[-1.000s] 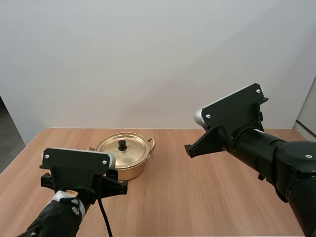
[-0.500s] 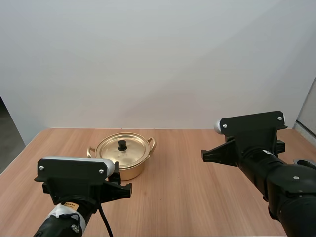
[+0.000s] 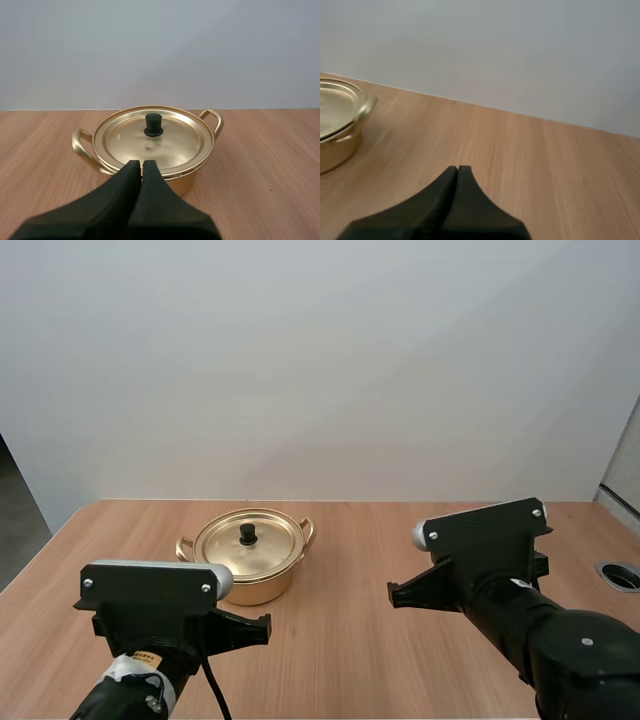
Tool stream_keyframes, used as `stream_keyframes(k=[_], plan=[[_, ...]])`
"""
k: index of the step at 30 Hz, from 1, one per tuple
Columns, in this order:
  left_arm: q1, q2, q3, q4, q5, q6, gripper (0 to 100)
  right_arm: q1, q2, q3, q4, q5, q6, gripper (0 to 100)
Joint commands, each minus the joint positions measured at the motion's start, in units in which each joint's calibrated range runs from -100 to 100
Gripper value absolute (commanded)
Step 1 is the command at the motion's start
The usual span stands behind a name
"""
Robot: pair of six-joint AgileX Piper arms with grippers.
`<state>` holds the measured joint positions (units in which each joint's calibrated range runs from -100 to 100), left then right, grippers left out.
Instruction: Open the pot, put the car inside, and close it
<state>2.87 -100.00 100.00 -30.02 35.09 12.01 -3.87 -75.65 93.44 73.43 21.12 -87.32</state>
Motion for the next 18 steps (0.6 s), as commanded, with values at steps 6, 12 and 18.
stream_keyframes(k=[6,12,18], plan=[[0.03,0.00,0.00,-0.02,0.00,-0.07,0,8.47,-21.65,6.56,7.42,-33.61,-0.70,0],[0.03,0.00,0.00,0.27,-1.73,-0.07,0,8.47,-22.12,6.56,9.25,-34.86,-4.17,0],[0.03,0.00,0.00,16.08,-4.47,-0.07,0,8.47,-19.27,6.56,9.25,-29.65,-5.50,0]])
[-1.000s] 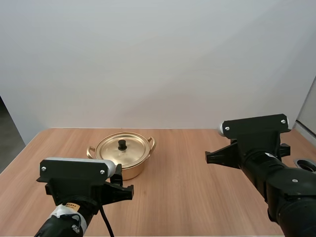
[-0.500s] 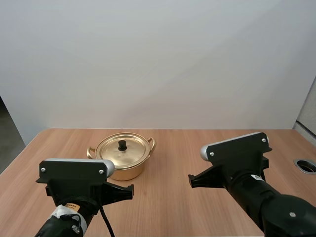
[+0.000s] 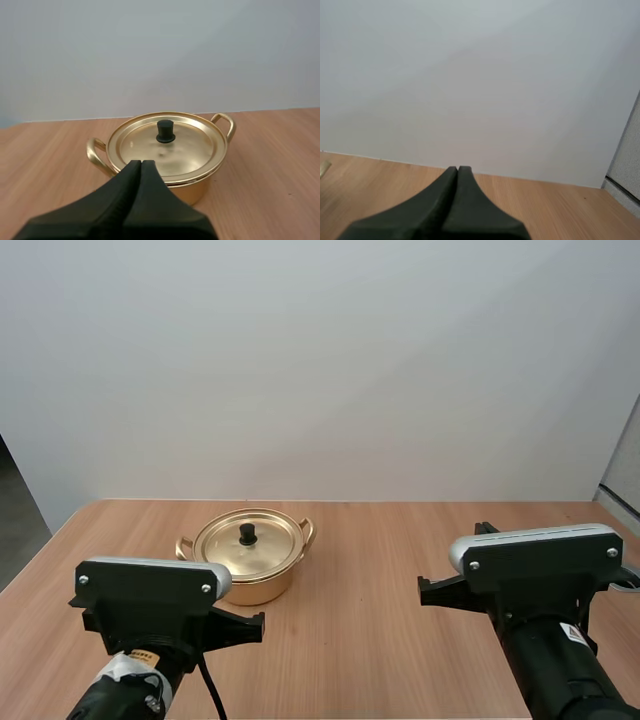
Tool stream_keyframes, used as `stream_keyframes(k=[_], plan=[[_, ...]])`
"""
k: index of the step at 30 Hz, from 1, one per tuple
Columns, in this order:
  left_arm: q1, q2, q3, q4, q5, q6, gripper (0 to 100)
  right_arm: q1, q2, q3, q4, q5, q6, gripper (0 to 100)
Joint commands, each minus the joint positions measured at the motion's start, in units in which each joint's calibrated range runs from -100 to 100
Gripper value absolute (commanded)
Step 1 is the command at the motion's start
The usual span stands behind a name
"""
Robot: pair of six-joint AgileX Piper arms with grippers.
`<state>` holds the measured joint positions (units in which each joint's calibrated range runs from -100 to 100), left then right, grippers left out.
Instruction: Open the pot, put the car inside, and close it
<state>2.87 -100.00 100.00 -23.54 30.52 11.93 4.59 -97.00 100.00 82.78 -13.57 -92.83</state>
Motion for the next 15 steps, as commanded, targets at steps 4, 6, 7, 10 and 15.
stream_keyframes(k=[4,6,7,10,15], plan=[[0.03,0.00,0.00,15.55,0.10,0.02,0,0.02,4.37,0.00,-0.10,7.54,1.59,0],[0.03,0.00,0.00,15.67,0.10,0.02,0,0.02,4.90,0.00,-0.37,7.54,2.23,0],[0.03,0.00,0.00,15.67,0.10,0.02,0,0.02,4.93,0.00,-0.49,7.54,2.49,0],[0.03,0.00,0.00,15.67,0.10,0.02,0,0.02,4.93,0.00,-0.62,6.34,2.59,0],[0.03,0.00,0.00,11.45,3.18,-1.25,0,0.02,4.93,0.00,-2.16,-2.63,2.59,0]])
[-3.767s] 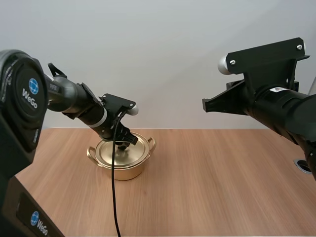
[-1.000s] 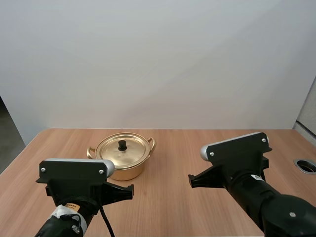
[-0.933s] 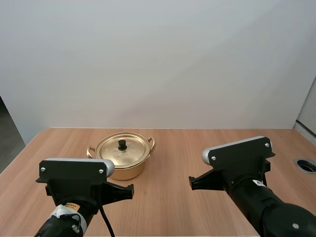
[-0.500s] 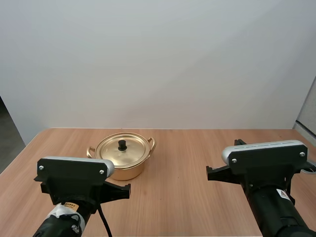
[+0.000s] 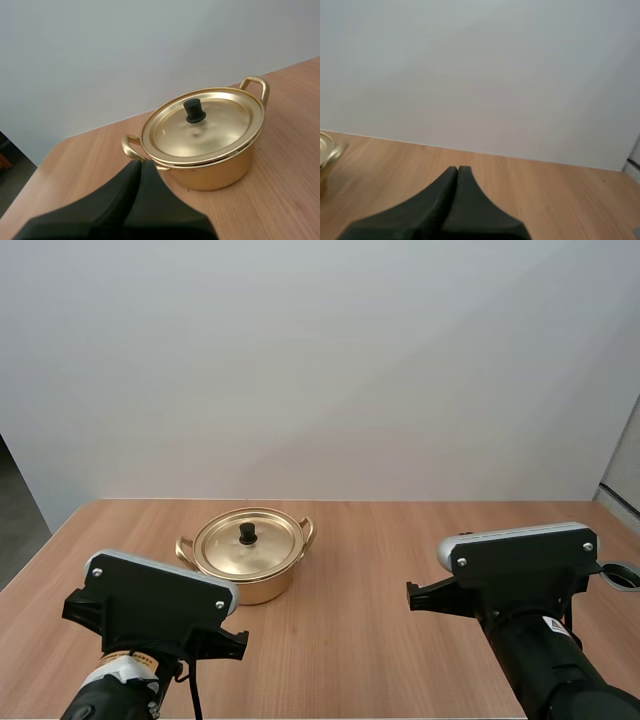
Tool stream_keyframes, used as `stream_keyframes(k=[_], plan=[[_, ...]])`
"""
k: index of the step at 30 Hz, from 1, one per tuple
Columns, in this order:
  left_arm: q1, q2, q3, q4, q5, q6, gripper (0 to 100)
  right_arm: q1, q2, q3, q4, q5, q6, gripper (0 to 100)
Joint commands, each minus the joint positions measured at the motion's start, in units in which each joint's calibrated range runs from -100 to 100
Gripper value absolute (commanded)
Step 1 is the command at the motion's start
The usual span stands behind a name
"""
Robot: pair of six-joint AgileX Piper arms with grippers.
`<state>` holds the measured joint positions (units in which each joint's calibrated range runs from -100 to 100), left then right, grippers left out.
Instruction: Open the pot, put the car inside, and close it
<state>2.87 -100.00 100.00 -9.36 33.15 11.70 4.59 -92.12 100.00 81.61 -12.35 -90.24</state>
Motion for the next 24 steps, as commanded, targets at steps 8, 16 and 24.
stream_keyframes(k=[8,16,24], plan=[[0.03,0.00,0.00,-2.17,-0.89,-4.30,0,0.02,0.05,0.00,-35.19,-8.04,18.10,0],[0.03,0.00,0.00,-2.07,-2.96,-12.33,0,-0.39,0.05,0.00,-56.77,20.45,50.77,0],[0.03,0.00,0.00,-2.07,-3.86,-15.68,0,-0.47,0.05,0.00,-58.21,38.07,53.71,0]])
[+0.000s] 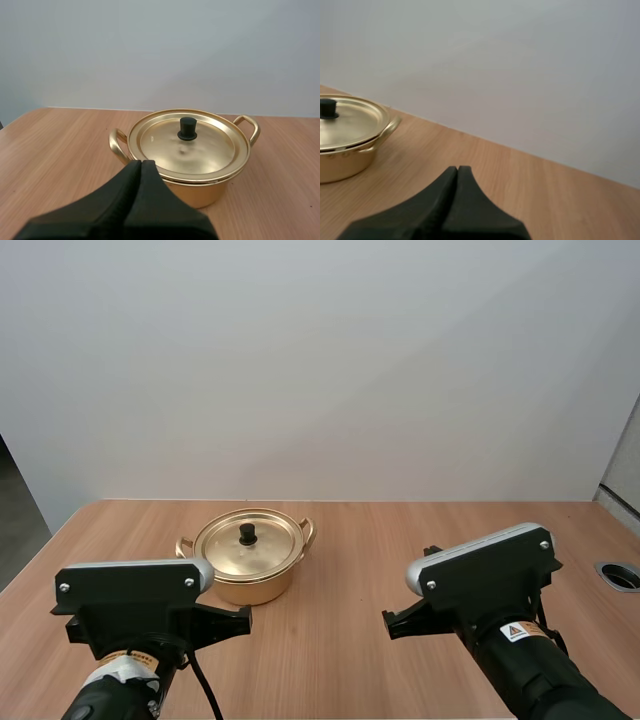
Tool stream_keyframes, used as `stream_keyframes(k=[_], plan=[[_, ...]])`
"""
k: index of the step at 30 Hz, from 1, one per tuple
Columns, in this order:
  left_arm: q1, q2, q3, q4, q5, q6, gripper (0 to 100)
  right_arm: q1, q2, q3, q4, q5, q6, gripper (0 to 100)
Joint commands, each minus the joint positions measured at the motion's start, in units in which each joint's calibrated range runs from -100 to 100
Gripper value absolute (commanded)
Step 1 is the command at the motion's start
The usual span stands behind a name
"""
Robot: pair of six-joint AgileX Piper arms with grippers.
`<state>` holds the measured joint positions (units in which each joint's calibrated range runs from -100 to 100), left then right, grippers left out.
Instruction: Open the pot, put the car inside, and close it
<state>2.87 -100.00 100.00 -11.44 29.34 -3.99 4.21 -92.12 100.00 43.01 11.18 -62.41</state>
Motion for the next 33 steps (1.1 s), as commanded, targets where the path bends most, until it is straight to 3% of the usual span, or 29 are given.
stream_keyframes(k=[1,5,9,22,25,29,33], plan=[[0.03,0.00,0.00,0.01,-0.06,0.01,0,-0.15,0.05,0.00,-19.62,15.24,25.90,0],[0.03,0.00,0.00,0.01,-0.06,0.01,0,-1.31,-3.69,0.00,-21.12,18.13,26.63,0],[0.03,0.00,0.00,0.01,-0.06,0.01,0,-3.04,-7.88,0.00,-25.79,21.82,31.24,0],[0.03,0.00,0.00,0.01,-0.06,0.01,0,-4.56,-7.88,0.00,-27.18,21.07,32.07,0],[0.03,0.00,0.00,0.01,-0.06,0.01,0,-4.56,-7.88,0.00,-28.93,20.65,35.28,0],[0.03,0.00,0.00,0.01,-0.06,0.01,0,-4.56,-7.88,0.00,-36.39,20.32,44.33,0],[0.03,0.00,0.00,0.01,-0.06,0.01,0,-4.56,-7.88,0.00,-37.26,20.11,45.21,0]])
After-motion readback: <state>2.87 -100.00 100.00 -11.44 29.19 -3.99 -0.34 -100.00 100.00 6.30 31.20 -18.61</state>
